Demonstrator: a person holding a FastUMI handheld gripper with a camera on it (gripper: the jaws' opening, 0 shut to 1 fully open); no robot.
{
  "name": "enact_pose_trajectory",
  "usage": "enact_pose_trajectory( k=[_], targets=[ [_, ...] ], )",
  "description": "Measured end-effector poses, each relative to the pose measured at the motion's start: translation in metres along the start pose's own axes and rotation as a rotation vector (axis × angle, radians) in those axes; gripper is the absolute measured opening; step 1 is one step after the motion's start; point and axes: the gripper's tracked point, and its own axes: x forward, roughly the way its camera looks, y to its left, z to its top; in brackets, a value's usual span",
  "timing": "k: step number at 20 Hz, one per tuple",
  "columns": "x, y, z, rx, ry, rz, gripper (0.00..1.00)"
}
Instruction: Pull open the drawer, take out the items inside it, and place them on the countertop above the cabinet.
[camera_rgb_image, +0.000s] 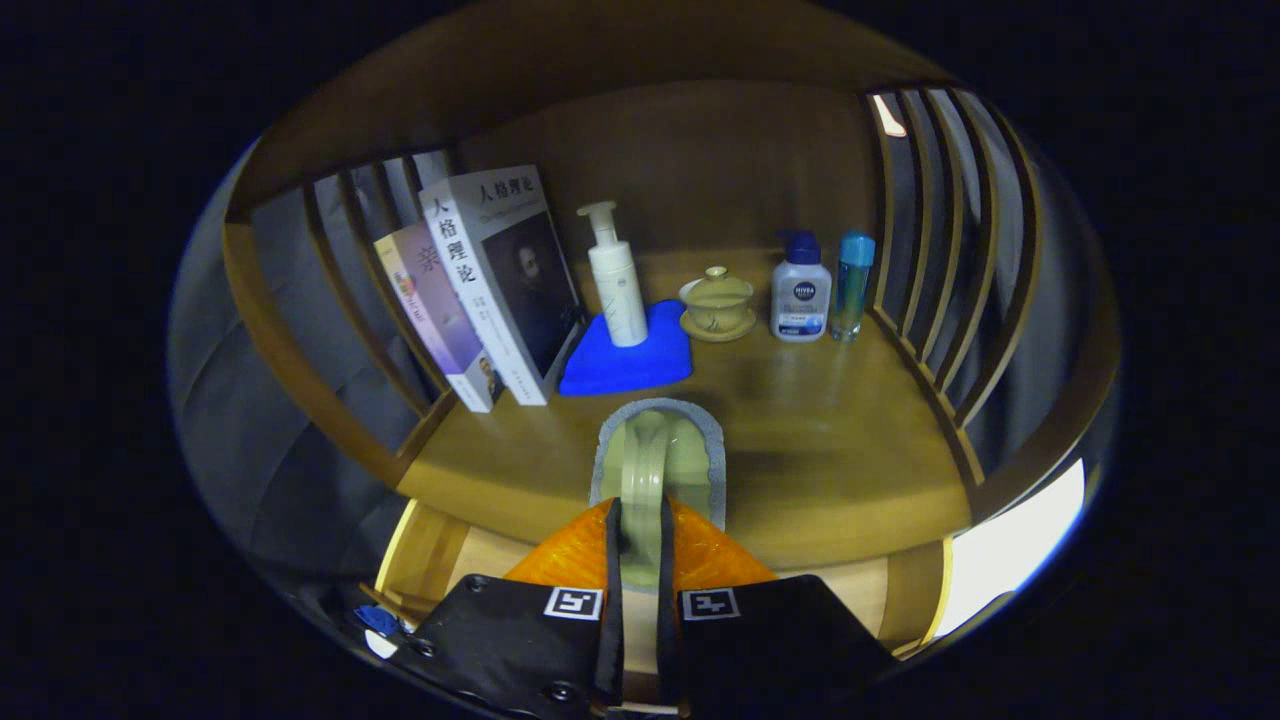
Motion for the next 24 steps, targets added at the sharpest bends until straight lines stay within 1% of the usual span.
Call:
enact_pose_trajectory(
  k=[3,4,6,11,14,17,19,20,21,23,24],
  targets=[
    [0.015,-0.004,0.014,-0.016,0.0,-0.017,0.15],
    [0.021,-0.005,0.016,-0.018,0.005,-0.017,0.18],
    [0.03,-0.01,0.019,-0.013,0.013,-0.027,0.18],
    [0.046,-0.016,0.026,0.05,0.025,-0.028,0.18],
    [0.052,-0.018,0.029,0.084,0.029,-0.032,0.18],
    [0.053,-0.017,0.027,0.085,0.032,-0.037,0.21],
    [0.053,-0.017,0.034,0.091,0.004,-0.045,0.25],
    [0.051,-0.022,0.039,0.097,-0.021,-0.063,0.24],
    [0.046,-0.019,0.042,0.11,-0.037,-0.056,0.26],
    [0.035,-0.013,0.048,0.131,-0.083,-0.034,0.55],
    [0.028,-0.013,0.048,0.125,-0.106,-0.039,0.7]
  ],
)
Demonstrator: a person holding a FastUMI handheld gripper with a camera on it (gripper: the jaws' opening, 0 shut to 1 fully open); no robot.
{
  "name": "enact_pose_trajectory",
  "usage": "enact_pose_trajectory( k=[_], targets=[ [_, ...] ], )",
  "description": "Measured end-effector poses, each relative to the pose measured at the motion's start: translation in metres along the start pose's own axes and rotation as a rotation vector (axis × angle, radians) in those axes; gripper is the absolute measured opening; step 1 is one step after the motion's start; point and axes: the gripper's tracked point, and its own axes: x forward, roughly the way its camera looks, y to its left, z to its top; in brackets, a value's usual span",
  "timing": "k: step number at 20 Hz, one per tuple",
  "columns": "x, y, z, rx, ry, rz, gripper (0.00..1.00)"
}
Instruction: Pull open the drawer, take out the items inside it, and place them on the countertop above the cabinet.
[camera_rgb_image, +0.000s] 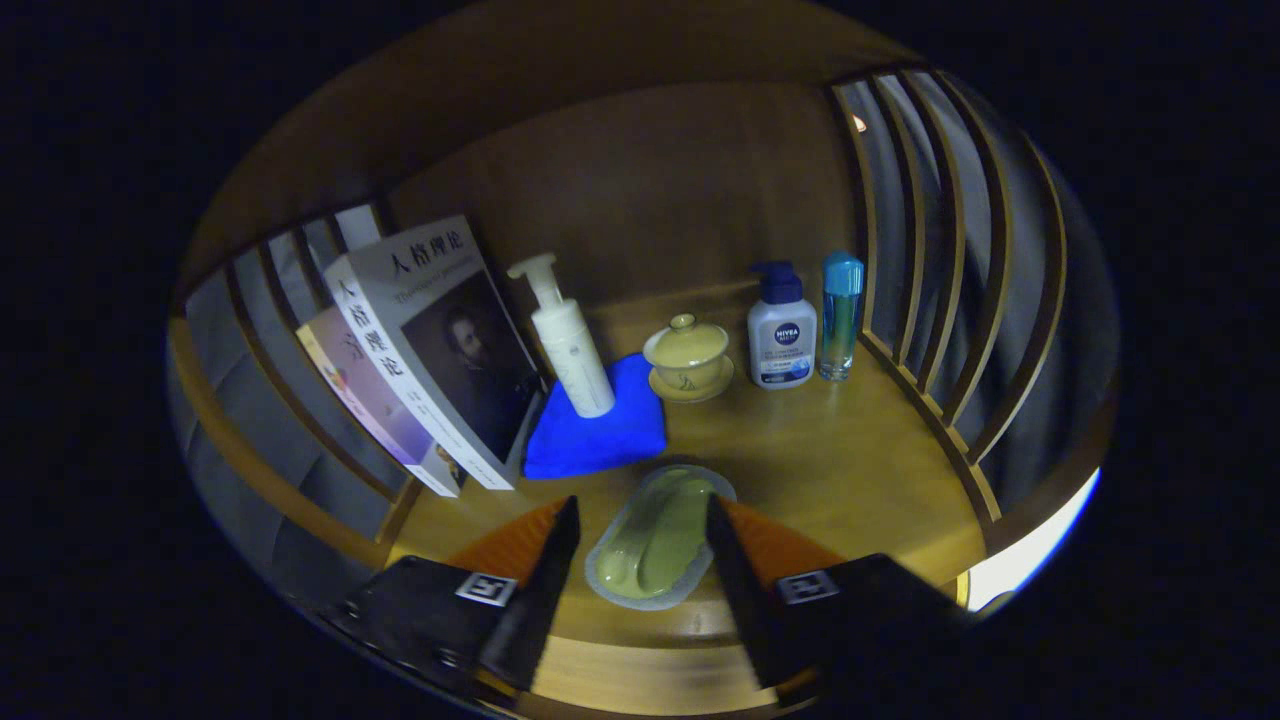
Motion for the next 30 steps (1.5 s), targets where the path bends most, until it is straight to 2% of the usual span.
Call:
enact_pose_trajectory(
  k=[2,11,16,22,27,30],
  targets=[
    [-0.018,-0.001,-0.004,-0.035,-0.045,-0.011,0.99],
    [-0.139,0.05,-0.035,-0.297,-0.413,0.014,0.99],
    [-0.195,0.061,-0.076,-0.27,-0.606,0.005,1.0],
    [-0.202,0.044,-0.154,-0.19,-0.568,-0.038,1.0],
    [-0.2,0.02,-0.192,-0.11,-0.545,-0.082,0.99],
    [-0.192,0.02,-0.213,-0.123,-0.513,-0.059,0.98]
  ],
)
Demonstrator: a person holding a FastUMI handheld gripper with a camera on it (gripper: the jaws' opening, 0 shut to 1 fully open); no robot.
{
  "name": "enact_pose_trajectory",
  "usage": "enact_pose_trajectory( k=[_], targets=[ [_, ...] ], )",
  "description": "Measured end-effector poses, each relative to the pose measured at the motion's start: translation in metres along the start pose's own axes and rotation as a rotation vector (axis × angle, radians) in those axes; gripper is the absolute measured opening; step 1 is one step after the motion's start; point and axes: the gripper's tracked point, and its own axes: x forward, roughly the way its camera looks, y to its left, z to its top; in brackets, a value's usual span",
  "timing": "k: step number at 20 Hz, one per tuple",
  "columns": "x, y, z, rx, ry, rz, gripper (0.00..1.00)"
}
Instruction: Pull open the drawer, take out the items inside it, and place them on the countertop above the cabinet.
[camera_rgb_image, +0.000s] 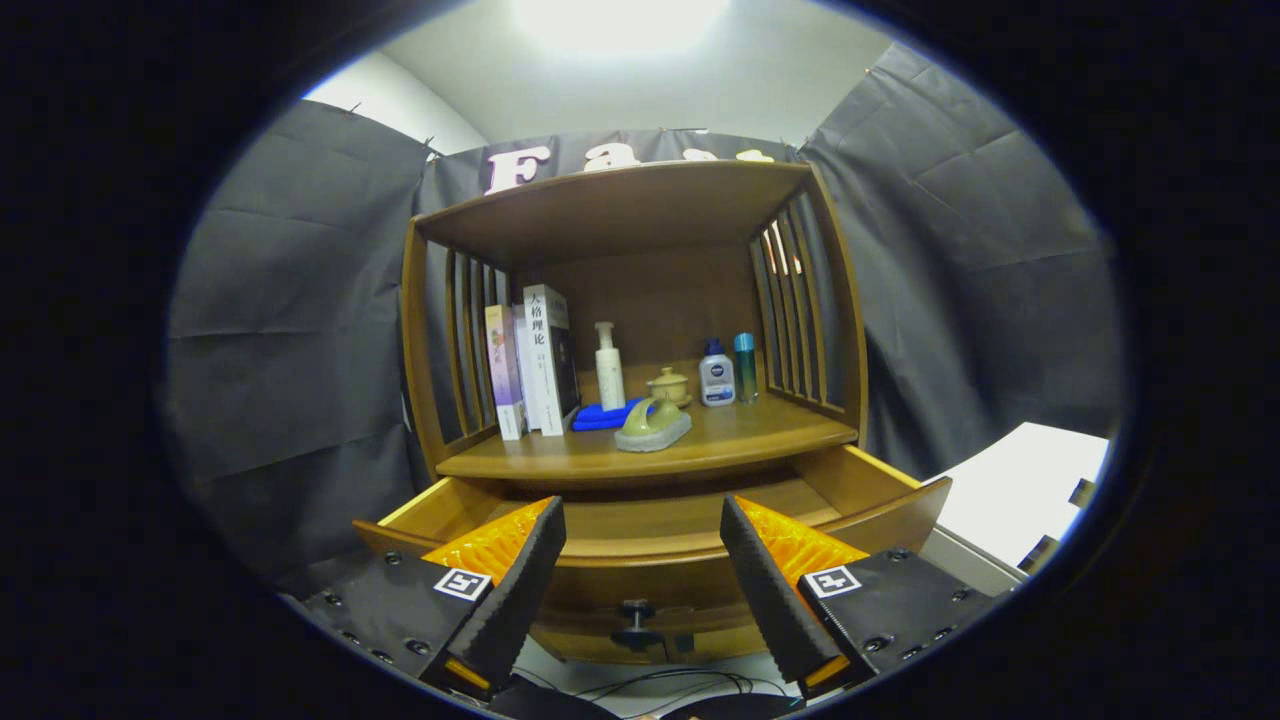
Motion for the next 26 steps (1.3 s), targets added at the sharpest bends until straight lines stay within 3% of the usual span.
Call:
enact_pose_trajectory(
  k=[4,9,26],
  targets=[
    [-0.001,0.004,-0.051,-0.046,0.105,0.005,0.98],
    [0.015,0.002,-0.08,-0.048,0.16,-0.017,0.98],
    [0.064,0.018,-0.087,-0.102,0.187,-0.08,0.98]
  ],
)
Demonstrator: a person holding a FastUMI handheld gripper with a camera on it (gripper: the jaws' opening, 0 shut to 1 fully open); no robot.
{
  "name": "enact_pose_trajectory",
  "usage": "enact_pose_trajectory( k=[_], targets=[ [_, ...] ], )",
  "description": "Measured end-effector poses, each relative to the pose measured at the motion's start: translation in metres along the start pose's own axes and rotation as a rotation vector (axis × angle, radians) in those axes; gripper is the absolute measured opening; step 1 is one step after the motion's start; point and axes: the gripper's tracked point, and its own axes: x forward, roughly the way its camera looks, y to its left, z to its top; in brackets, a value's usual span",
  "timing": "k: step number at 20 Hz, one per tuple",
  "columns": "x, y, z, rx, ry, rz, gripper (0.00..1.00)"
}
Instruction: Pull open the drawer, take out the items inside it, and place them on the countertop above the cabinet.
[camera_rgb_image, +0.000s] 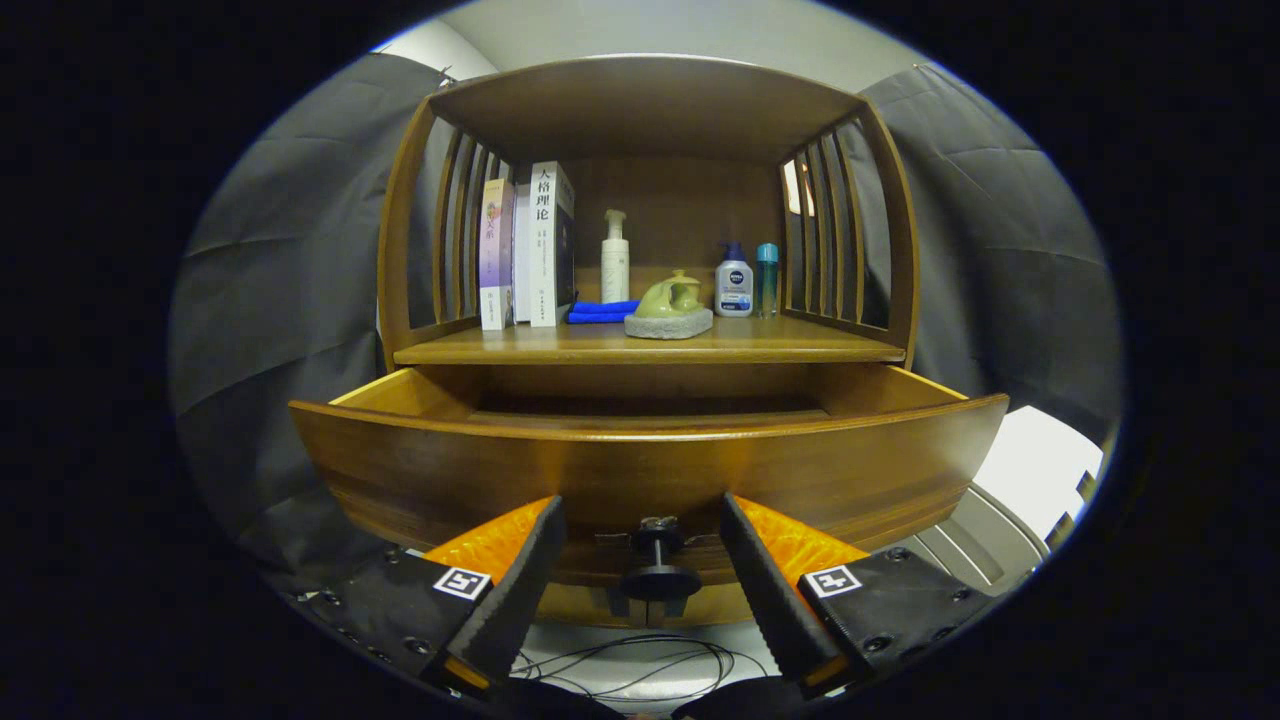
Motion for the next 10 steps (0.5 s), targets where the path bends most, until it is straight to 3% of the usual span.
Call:
enact_pose_trajectory(
  k=[4,10],
  targets=[
    [0.018,-0.002,0.002,-0.05,-0.001,-0.012,0.98],
    [0.05,-0.001,0.006,0.012,0.026,0.008,0.98]
  ],
)
